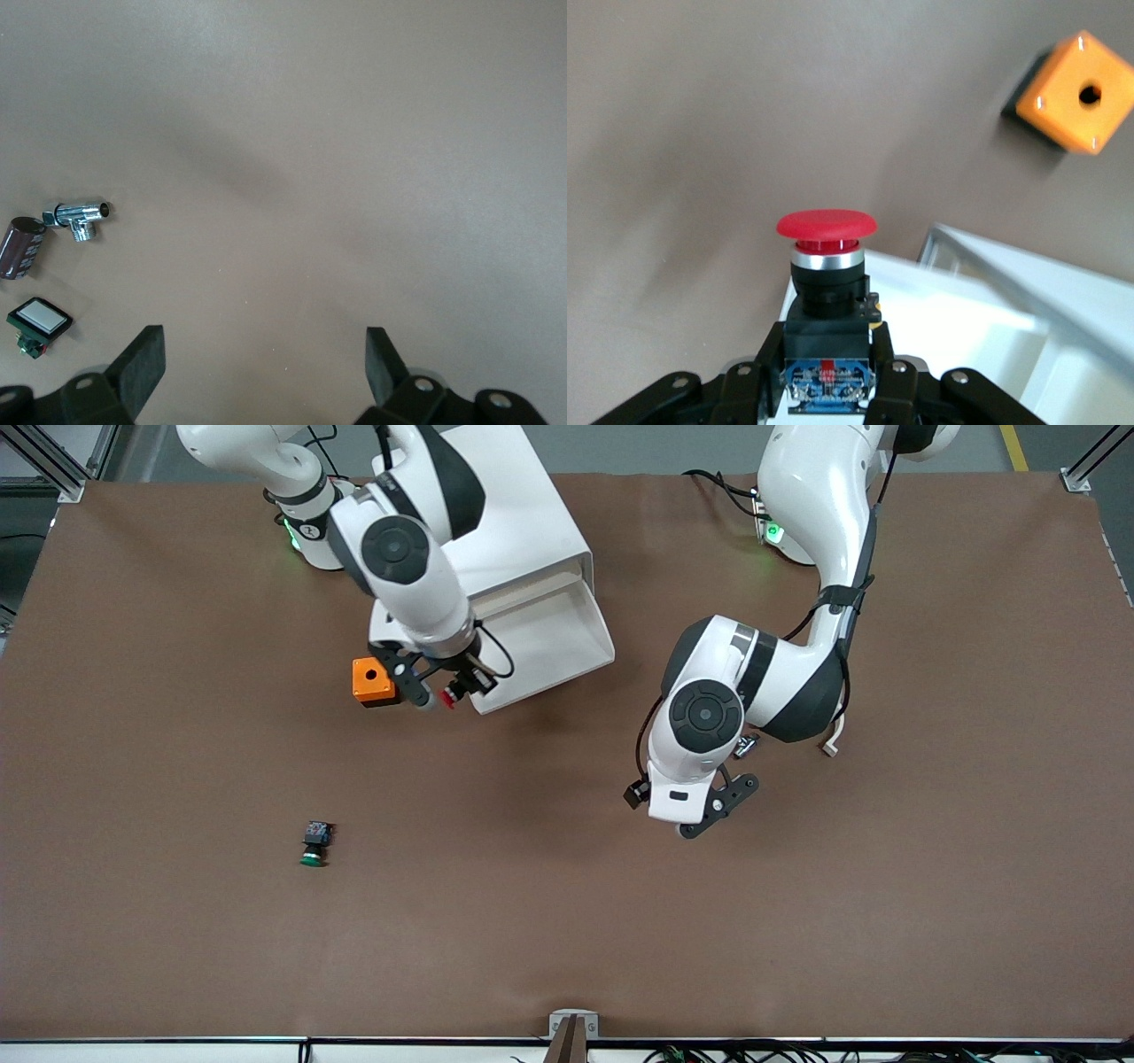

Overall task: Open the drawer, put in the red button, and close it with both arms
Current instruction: 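Carry the red button with the right gripper over the open drawer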

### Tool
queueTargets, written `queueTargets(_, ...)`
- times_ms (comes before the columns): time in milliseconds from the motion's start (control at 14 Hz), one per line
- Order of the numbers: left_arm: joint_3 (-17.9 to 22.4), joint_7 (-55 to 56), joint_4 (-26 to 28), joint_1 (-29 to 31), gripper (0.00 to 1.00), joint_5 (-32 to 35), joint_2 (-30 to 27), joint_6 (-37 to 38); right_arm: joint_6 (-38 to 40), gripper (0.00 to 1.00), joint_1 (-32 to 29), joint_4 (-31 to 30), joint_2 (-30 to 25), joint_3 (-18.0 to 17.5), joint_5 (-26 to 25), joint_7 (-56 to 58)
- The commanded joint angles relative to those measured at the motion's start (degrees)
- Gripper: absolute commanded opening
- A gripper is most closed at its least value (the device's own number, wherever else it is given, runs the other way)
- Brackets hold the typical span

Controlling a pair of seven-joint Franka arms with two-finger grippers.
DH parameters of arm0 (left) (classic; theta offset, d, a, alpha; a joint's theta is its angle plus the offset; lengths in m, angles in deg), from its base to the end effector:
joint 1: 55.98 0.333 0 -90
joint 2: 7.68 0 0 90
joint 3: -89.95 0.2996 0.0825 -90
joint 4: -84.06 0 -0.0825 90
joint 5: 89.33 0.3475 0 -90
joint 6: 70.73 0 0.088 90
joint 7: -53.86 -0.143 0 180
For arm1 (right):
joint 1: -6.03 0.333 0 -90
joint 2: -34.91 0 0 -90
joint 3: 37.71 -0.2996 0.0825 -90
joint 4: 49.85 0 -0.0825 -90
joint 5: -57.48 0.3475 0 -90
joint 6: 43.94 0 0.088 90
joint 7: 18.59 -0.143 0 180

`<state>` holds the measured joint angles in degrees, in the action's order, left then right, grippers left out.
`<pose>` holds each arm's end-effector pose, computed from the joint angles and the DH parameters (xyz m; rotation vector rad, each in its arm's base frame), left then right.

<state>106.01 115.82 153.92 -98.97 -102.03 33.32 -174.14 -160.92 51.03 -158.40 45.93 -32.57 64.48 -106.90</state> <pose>0.5751 -0.3693 0.3167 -2.9382 -0.9379 0.1441 0.4243 0.3701 0.3655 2.8237 -1.3679 -0.1579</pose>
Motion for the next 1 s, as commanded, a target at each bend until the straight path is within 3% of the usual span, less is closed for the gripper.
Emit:
queueTargets(0, -0.2, 0.0, 0.9, -0.2, 0.99, 0.2, -1.0, -0.3, -2.8, 0.0, 4.9, -2.9, -1.4, 0.8, -0.1, -8.7)
queueTargets(357, -0.2, 0.0, 0.9, -0.2, 0.99, 0.2, -1.1, -0.3, -7.5, 0.0, 12.0, -2.7, 0.4, 0.8, -0.2, -19.6)
queueTargets(929, -0.2, 0.0, 0.8, -0.2, 0.99, 0.2, -1.0, -0.3, -9.5, 0.0, 14.7, -0.9, 5.1, 0.8, -0.2, -23.8)
